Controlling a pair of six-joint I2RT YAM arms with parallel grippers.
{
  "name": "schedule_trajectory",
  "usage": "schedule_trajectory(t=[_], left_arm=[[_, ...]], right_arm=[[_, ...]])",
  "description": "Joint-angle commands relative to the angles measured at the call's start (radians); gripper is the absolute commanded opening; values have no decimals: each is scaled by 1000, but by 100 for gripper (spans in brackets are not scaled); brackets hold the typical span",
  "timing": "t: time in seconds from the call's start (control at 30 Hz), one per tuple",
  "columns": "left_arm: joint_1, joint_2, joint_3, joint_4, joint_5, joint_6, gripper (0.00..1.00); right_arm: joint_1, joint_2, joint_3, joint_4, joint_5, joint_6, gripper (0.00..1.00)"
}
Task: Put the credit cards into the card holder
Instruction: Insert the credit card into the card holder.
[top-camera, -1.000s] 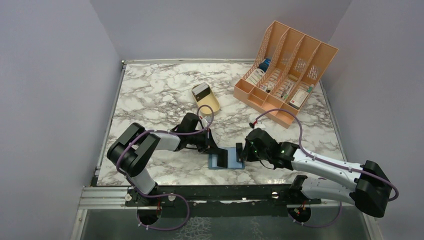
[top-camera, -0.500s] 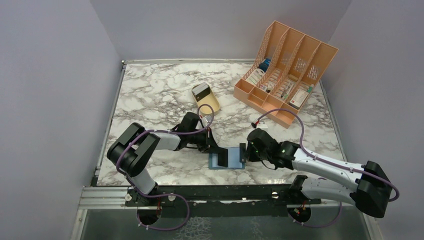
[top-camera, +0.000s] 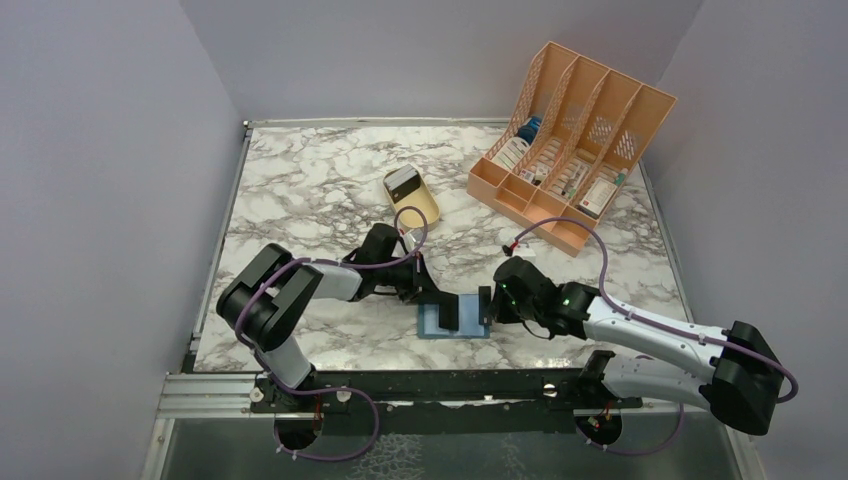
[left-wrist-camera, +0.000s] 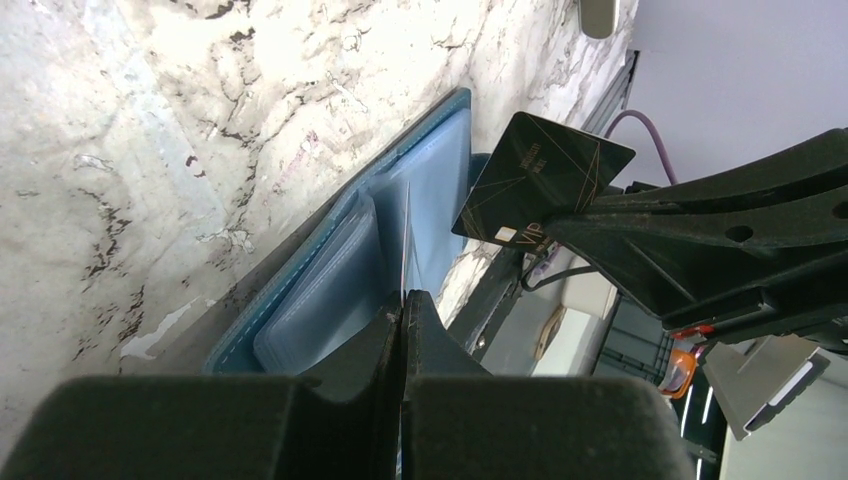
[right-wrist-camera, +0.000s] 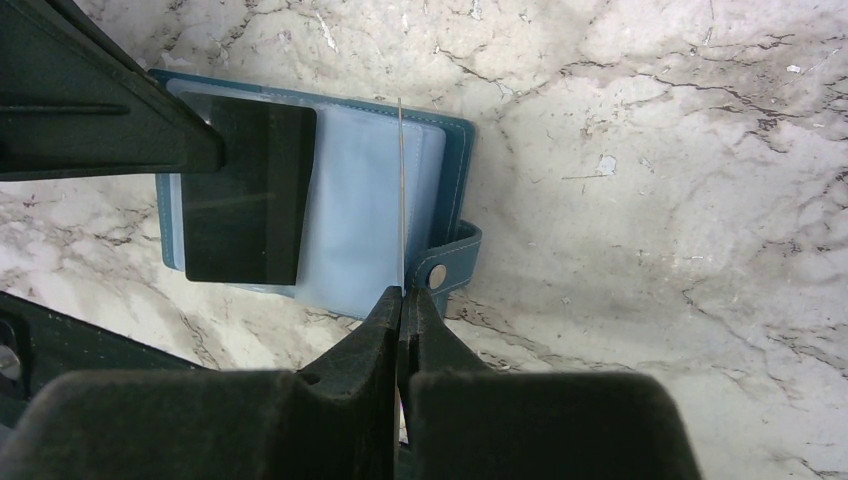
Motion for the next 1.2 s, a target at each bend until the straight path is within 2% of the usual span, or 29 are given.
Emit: schedule_trajectory(t=[0.0,0.43,1.17], left_arm=[[-4,21,-14,43,19,-19,0],[-4,25,-60,43,1,-34,0],[-8,62,1,46,-29,-62,0]], right_arm=[[-3,4,0,14,0,9,1],[-4,1,2,11,1,7,1],[-4,5,-7,32,-20,10,1]])
